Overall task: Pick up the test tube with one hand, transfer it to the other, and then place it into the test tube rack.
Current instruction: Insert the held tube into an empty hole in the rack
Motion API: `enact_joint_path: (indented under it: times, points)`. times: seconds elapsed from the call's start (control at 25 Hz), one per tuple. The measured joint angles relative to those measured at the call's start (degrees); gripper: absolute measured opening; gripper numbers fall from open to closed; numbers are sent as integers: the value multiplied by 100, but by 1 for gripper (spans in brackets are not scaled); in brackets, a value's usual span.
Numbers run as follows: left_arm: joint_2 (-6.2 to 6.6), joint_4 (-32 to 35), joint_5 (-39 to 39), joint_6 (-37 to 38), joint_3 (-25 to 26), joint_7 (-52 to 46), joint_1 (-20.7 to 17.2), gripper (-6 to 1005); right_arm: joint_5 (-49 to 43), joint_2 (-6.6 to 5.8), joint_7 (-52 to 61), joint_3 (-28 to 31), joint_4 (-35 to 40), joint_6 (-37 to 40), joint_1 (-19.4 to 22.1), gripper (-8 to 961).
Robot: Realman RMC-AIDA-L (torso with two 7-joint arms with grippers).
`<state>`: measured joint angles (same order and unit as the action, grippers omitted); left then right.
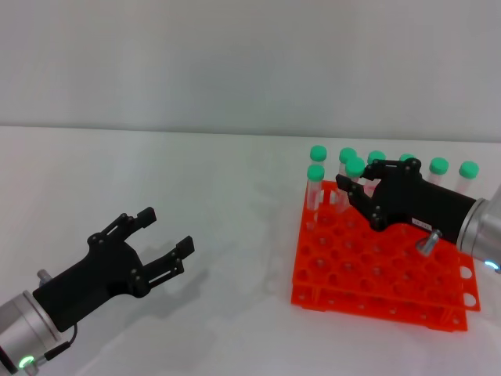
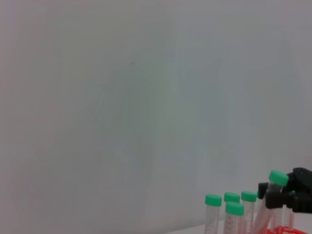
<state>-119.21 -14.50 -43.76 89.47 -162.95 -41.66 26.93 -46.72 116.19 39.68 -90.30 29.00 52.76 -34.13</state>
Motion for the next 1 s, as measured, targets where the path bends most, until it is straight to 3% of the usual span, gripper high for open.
enact_joint_path:
  times: [0.64,1.0]
  points:
    - [12,0,0,0,0,0,13,888,376,0,49,-672,-9,-451,-143,209]
    - [12,0,-1,-2,0,0,25,888,380,0,49,-743,-8,-476,-179,274]
